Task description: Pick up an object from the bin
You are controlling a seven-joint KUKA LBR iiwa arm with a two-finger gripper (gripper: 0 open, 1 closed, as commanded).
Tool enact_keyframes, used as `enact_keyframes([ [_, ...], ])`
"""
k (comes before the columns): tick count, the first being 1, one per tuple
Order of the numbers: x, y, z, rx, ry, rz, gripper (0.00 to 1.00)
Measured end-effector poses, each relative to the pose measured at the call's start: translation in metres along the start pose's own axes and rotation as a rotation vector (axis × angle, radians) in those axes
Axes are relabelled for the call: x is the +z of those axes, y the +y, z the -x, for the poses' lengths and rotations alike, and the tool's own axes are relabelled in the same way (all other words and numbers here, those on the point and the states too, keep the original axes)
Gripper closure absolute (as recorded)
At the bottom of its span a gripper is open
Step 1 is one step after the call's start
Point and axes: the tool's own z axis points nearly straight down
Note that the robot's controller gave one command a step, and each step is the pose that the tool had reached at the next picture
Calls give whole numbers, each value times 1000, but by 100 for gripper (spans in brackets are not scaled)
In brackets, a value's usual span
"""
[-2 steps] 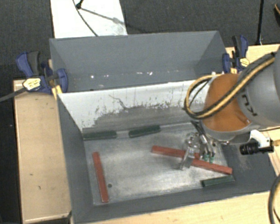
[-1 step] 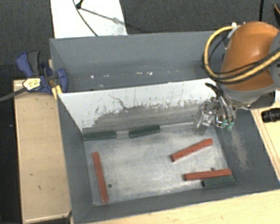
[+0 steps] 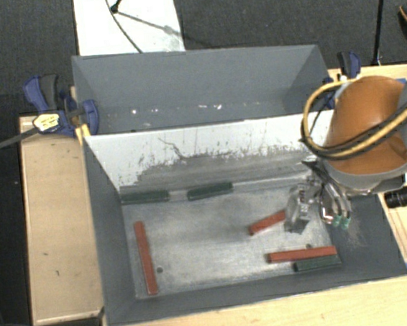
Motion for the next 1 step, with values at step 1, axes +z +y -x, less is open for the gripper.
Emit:
enact_keyframes([
  [1,-1,1,1,-2,-4,1,0],
])
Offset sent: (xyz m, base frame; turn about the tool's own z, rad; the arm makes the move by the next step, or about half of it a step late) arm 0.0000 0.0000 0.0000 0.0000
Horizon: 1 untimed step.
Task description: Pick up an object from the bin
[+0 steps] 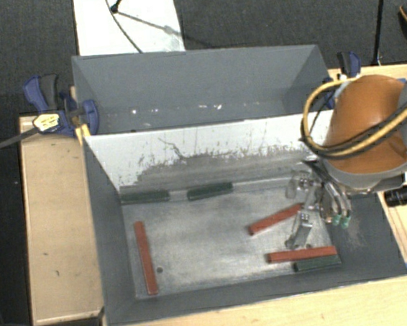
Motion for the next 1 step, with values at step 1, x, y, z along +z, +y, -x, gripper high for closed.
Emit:
enact_keyframes([
  [1,126,-25,59,-48,5,-1,0],
])
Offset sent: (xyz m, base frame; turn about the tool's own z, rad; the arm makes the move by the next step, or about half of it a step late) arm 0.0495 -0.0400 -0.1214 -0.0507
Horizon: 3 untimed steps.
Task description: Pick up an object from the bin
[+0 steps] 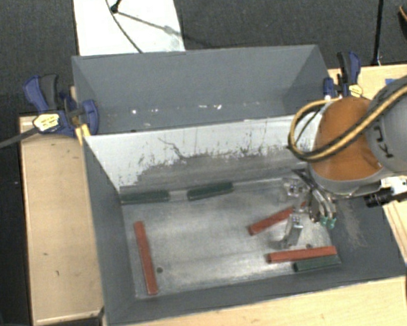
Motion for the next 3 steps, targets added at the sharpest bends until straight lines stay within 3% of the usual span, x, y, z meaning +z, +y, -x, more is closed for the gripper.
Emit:
enact_keyframes([
  [1,-4,1,0,-4,-4,1,100],
  [2,-4,1,0,-5,-4,1,0],
  [3,3,29,14,218,-8,4,0],
])
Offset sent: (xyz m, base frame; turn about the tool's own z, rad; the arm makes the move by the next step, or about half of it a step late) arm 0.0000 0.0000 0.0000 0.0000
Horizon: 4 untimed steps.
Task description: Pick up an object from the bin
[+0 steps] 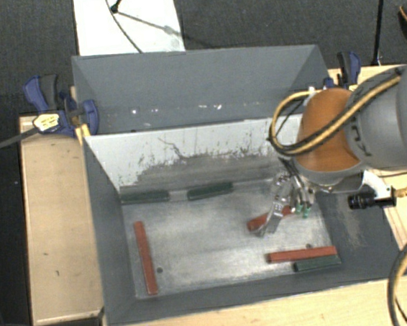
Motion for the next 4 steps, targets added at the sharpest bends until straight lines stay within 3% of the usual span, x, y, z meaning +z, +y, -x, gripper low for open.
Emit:
enact_keyframes([
  [1,0,-43,2,-101,3,-4,0],
  [2,0,-41,2,-105,3,-3,100],
  [3,-111,-27,12,-123,-6,1,100],
  [4,-248,-25,10,-109,-7,1,100],
])
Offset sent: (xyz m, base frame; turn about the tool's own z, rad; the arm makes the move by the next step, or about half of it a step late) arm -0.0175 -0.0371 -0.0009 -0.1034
